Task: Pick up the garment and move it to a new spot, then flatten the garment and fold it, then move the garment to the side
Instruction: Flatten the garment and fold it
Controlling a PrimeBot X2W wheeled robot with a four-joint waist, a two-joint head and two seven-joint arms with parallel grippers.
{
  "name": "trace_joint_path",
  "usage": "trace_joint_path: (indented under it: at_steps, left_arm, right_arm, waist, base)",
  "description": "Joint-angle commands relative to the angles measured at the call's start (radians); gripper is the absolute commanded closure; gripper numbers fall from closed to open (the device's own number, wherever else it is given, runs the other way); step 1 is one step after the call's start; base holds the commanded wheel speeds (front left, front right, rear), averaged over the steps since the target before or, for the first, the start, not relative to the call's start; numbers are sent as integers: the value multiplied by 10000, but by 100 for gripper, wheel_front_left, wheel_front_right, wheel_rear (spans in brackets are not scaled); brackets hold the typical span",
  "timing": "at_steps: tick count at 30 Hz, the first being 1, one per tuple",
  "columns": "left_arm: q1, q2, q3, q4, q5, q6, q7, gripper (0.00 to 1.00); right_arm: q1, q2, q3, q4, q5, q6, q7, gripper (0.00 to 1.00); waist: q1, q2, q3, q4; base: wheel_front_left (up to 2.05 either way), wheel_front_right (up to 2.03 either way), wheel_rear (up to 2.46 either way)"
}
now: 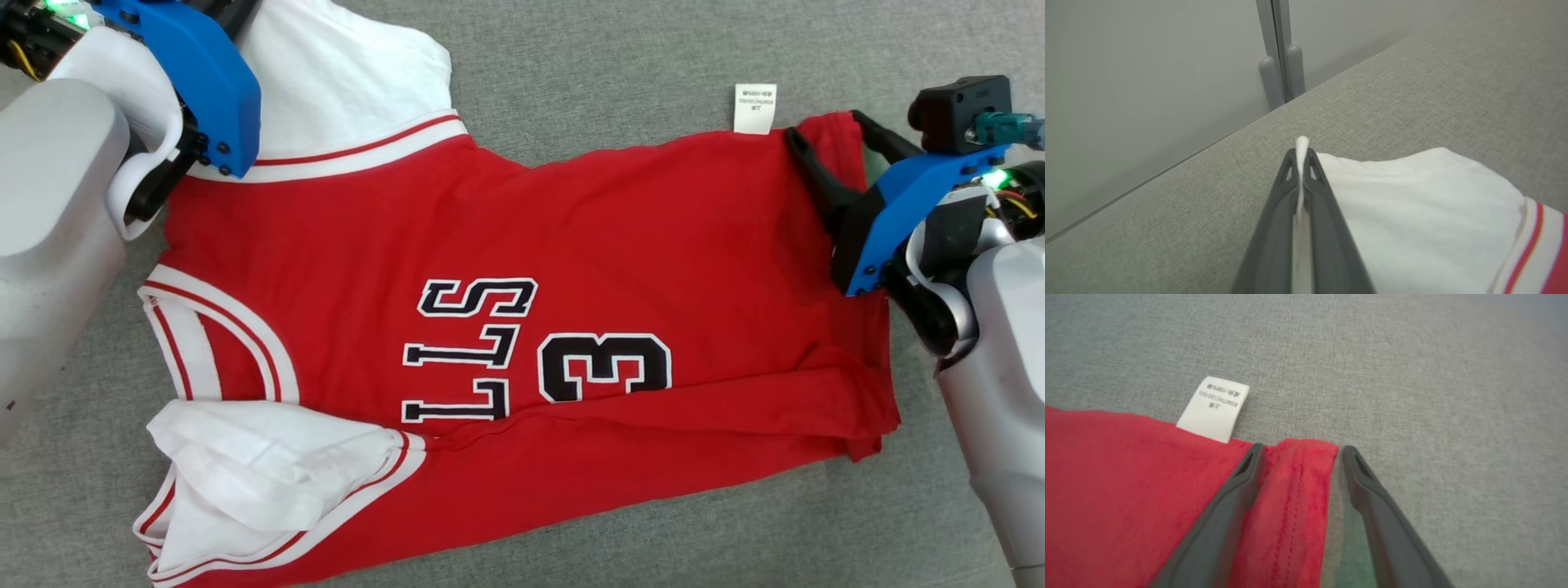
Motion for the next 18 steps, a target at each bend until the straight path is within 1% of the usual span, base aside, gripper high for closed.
trace_joint_path:
  at_steps: [1, 2, 3, 7, 11, 16, 18]
  left_arm:
    - [-184, -45, -73, -15, -17, -3, -140, 100]
    - [-197, -54, -129, -6, -24, -3, -188, 100]
    - [-216, -55, -167, 13, -7, -3, -271, 100]
    - [-264, -110, -221, 95, -53, -3, -674, 100]
    - [-133, -114, -189, 138, -96, -3, -1253, 100]
    - [172, -128, -121, 63, -138, 1, -1878, 100]
    - [308, -110, -110, -86, -119, 75, -2123, 100]
  right_arm:
    - [124, -101, -12, 70, -50, -3, 124, 37]
    - [143, -122, -37, 25, -62, -3, 122, 87]
    - [150, -138, -61, -9, -67, -3, 122, 100]
    - [51, -128, -197, -254, -259, -3, -239, 100]
    - [-11, -123, -379, -347, -587, -3, -893, 100]
    - [170, -101, -509, -76, -873, -3, -1554, 100]
    - [263, -69, -503, 80, -896, -1, -1695, 100]
  waist:
    - [0, 0, 15, 72]
    - [0, 0, 13, 104]
    - [0, 0, 7, 132]
    - [0, 0, -136, 257]
    - [0, 0, -427, 428]
    - [0, 0, -805, 729]
    - [0, 0, -922, 842]
  base:
    - [0, 0, 0]
    - [0, 0, 0]
    - [0, 0, 0]
    - [0, 0, 0]
    - [0, 0, 0]
    - [0, 0, 0]
    - [0, 0, 0]
